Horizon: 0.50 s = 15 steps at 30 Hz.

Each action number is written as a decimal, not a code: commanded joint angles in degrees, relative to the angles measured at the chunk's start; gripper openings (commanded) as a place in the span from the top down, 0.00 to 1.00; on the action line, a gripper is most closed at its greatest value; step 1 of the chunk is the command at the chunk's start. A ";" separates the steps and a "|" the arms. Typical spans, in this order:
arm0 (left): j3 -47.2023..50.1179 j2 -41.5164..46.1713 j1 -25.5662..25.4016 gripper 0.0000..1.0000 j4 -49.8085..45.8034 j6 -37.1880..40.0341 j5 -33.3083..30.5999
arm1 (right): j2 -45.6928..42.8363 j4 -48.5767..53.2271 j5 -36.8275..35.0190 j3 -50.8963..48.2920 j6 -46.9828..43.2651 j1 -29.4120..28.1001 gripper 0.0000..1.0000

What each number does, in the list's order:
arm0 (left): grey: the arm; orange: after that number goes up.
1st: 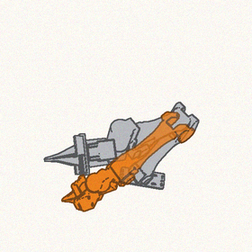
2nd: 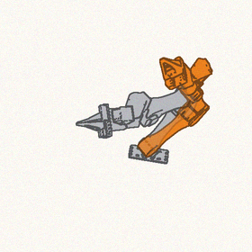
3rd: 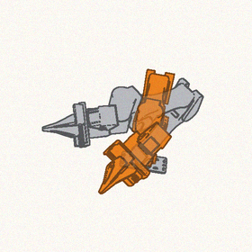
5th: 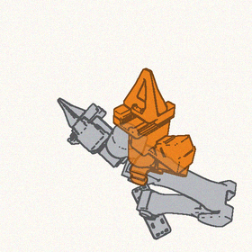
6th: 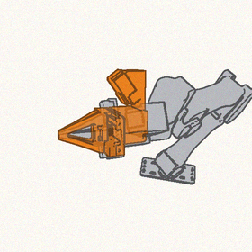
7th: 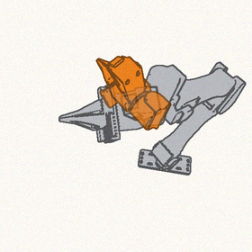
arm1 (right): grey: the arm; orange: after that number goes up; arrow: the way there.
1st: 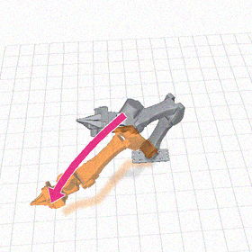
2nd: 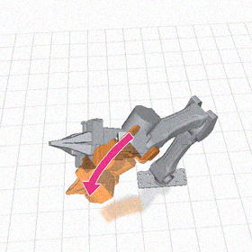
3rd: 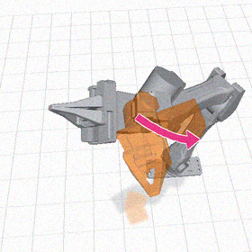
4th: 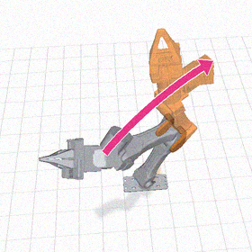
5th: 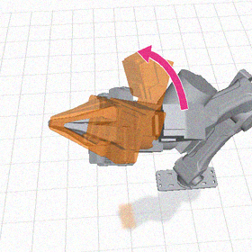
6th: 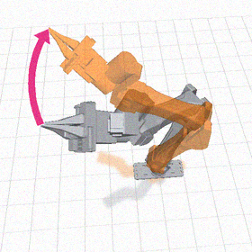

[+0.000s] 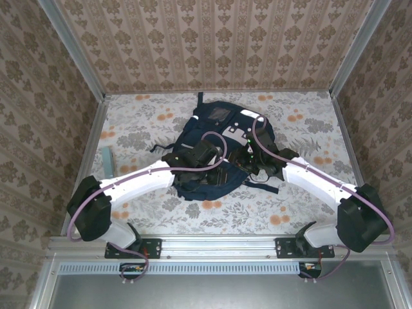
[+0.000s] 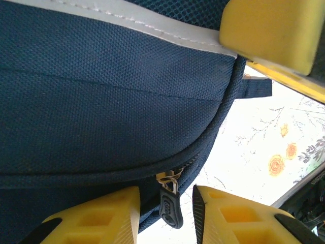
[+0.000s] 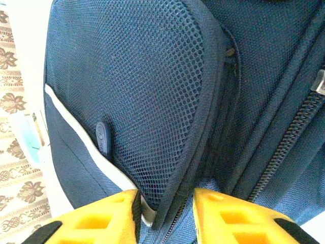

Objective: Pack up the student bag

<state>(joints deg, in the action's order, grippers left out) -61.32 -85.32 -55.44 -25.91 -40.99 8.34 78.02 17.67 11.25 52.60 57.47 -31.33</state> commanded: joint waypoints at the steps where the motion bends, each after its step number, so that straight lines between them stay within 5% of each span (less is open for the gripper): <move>1: -2.42 -1.02 -0.80 0.67 -1.95 -0.88 -2.67 | 1.16 -1.02 1.91 1.95 0.84 -0.12 0.67; 10: -3.97 -2.79 -0.98 0.82 -4.96 -2.46 -6.99 | 1.26 -0.90 1.22 1.87 1.28 -0.48 0.70; 15: -4.59 -2.06 -0.82 0.97 -7.66 -1.43 -9.94 | 1.26 1.97 -3.79 2.42 0.98 -0.40 0.85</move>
<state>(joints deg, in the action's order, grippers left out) -64.07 -87.53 -56.27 -29.63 -43.00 2.68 78.76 17.28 11.31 53.12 58.46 -31.44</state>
